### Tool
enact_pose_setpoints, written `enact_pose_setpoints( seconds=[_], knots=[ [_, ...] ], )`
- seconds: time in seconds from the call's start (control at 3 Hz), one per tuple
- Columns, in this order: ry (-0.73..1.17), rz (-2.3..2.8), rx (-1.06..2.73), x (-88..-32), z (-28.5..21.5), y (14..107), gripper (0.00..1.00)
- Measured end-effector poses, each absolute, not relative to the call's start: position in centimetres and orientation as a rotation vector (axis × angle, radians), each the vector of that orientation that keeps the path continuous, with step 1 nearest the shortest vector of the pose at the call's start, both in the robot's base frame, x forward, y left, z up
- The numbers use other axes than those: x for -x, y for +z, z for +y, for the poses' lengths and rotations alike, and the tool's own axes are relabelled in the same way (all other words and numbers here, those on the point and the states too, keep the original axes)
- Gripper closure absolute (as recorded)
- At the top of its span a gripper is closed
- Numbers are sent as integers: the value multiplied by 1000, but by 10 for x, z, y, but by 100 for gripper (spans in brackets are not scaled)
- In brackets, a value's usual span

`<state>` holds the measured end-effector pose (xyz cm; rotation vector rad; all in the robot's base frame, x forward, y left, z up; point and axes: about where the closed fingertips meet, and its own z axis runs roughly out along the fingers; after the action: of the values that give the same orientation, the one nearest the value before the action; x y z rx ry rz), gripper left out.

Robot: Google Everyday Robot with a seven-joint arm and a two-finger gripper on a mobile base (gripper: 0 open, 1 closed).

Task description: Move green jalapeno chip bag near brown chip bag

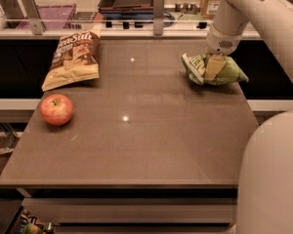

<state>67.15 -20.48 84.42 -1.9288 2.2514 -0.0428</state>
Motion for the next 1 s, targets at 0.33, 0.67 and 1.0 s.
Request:
enact_pose_setpoints(
  seconds=[0.33,0.67,1.0],
  knots=[
    [-64,2199,1928,-691,-186,862,100],
    [-55,2142,1923,-699,-164,877,100],
    [-26,2047,1936,-706,-135,891,100]
  ],
)
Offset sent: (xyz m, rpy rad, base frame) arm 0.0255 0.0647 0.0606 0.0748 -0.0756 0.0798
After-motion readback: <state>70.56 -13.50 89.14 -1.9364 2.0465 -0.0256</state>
